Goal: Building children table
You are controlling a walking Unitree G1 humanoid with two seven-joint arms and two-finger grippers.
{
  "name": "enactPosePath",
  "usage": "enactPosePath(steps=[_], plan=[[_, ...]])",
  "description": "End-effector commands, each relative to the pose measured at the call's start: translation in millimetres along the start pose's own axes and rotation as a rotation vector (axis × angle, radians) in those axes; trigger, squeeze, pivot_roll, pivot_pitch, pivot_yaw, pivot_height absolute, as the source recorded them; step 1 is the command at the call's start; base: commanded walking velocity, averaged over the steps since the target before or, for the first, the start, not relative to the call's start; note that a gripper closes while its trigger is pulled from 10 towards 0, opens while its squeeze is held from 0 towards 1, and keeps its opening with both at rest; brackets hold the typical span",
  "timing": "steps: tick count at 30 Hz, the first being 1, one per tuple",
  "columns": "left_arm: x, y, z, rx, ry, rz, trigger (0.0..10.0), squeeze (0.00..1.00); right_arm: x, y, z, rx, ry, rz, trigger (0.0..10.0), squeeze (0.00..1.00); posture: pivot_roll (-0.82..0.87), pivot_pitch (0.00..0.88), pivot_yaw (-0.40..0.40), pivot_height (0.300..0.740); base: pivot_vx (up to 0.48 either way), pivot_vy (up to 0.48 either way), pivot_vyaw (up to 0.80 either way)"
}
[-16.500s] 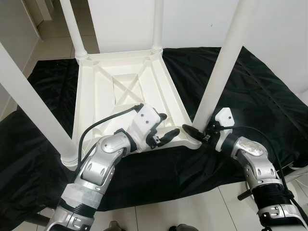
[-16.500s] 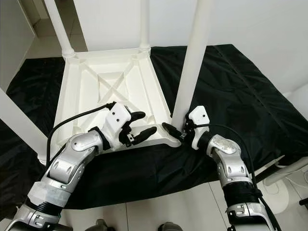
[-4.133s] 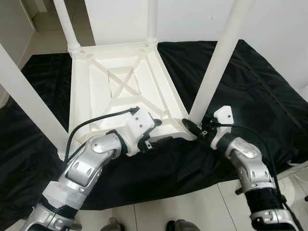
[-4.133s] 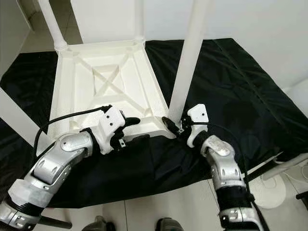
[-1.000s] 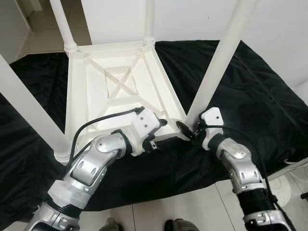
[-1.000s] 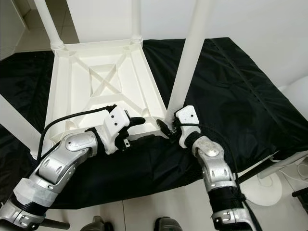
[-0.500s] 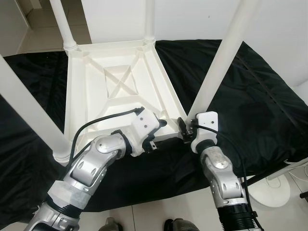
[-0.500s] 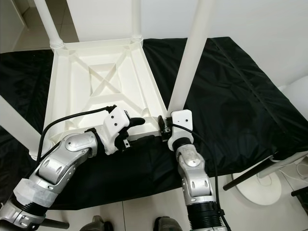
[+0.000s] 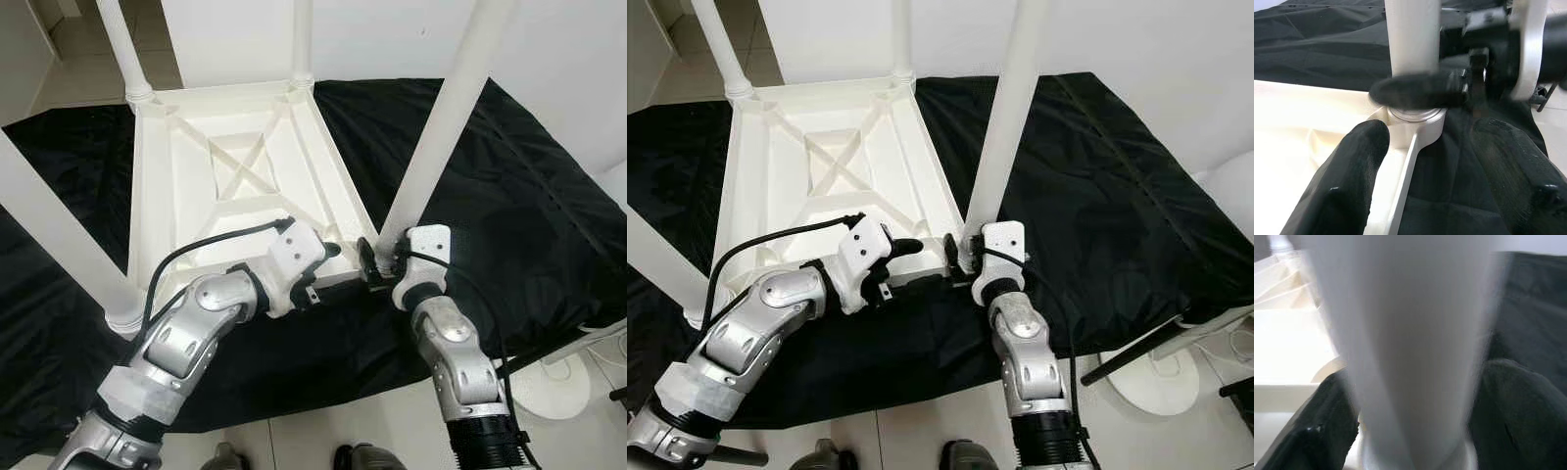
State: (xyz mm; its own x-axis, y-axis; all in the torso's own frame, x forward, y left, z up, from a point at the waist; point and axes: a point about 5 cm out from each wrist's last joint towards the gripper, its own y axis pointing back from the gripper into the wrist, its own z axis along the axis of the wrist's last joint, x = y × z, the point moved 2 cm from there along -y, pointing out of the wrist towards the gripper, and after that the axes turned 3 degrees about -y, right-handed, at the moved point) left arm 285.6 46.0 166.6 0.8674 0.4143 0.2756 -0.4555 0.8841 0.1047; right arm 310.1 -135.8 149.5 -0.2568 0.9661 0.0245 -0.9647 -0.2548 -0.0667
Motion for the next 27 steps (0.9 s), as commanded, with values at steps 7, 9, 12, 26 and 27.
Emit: enactPosePath(steps=[7,9,12,26,27], plan=[[-3.1,2.3,-1.3,0.007,0.002,-0.042,10.0,0.0,-22.4,1.8,7.8,0.011,0.062,0.158,10.0,0.0,-0.11,0.086,0.009,0.74,0.0,0.0,0.0],[-2.4,3.7,-2.1,0.012,-0.002,-0.043,10.0,0.0,-27.5,3.8,7.4,0.021,0.116,0.235,10.0,0.0,-0.11,0.086,0.012,0.74,0.0,0.0,0.0],[-0.5,5.2,-2.5,0.016,-0.003,-0.038,10.0,0.0,-31.0,5.7,6.0,0.037,0.127,0.294,10.0,0.0,-0.11,0.086,0.013,0.74,0.0,0.0,0.0],[5.6,9.5,-1.4,0.028,-0.017,-0.028,10.0,0.0,-36.2,-11.1,10.7,0.079,0.257,0.548,10.0,0.0,-0.09,0.08,0.021,0.74,0.0,0.0,0.0],[5.6,9.6,-1.1,0.028,-0.017,-0.027,10.0,0.0,-35.2,-15.0,10.3,0.081,0.268,0.554,10.0,0.0,-0.09,0.08,0.021,0.74,0.0,0.0,0.0]])
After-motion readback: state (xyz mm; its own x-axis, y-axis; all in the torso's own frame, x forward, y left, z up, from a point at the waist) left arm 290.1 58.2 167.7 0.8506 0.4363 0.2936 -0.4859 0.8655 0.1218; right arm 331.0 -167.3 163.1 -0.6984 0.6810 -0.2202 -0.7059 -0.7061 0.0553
